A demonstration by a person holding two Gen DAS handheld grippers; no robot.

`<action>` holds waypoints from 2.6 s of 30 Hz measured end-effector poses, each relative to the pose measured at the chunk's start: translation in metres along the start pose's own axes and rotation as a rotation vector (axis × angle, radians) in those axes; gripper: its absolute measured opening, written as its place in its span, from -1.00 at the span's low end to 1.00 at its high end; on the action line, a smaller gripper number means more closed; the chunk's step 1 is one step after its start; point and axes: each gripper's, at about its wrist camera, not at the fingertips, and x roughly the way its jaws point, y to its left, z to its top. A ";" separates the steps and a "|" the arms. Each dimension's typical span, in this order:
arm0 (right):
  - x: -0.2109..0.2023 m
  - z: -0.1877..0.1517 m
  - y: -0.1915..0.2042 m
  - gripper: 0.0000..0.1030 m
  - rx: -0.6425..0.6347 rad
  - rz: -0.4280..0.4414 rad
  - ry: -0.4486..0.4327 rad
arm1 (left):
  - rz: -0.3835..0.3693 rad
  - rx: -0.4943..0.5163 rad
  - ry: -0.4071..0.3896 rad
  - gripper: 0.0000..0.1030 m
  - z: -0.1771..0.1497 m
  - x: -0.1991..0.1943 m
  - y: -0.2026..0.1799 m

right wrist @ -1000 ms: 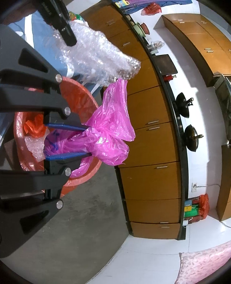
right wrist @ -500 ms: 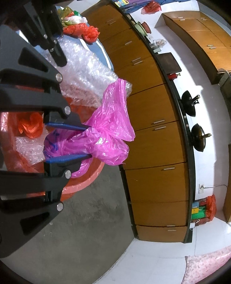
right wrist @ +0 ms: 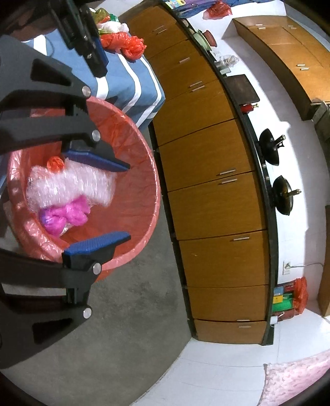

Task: Collect trash
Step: 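Open both tools to drop the bags into the wastebasket, then move both tools back to the bags on the table, then grasp green bag with right tool while left tool grasps red bag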

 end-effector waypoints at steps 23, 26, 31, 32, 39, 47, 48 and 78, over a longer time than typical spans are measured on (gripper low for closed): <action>-0.028 -0.016 0.160 0.13 -0.169 0.319 0.028 | 0.478 -0.192 -0.211 0.29 -0.057 -0.169 0.165; -0.029 -0.024 0.194 0.13 -0.209 0.374 0.048 | 0.535 -0.234 -0.210 0.29 -0.069 -0.184 0.193; -0.028 -0.040 0.252 0.13 -0.273 0.468 0.091 | 0.616 -0.306 -0.225 0.33 -0.085 -0.206 0.233; -0.027 -0.044 0.263 0.13 -0.290 0.483 0.104 | 0.625 -0.318 -0.227 0.34 -0.088 -0.209 0.239; -0.016 -0.077 0.327 0.13 -0.397 0.542 0.188 | 0.649 -0.375 -0.238 0.36 -0.102 -0.223 0.269; -0.001 -0.087 0.362 0.12 -0.440 0.548 0.220 | 0.644 -0.383 -0.250 0.39 -0.103 -0.225 0.279; 0.000 -0.087 0.365 0.11 -0.443 0.547 0.219 | 0.643 -0.385 -0.250 0.39 -0.103 -0.225 0.280; -0.045 -0.024 0.304 -0.96 -0.306 0.558 0.049 | 0.468 -0.353 -0.168 0.52 -0.082 -0.165 0.238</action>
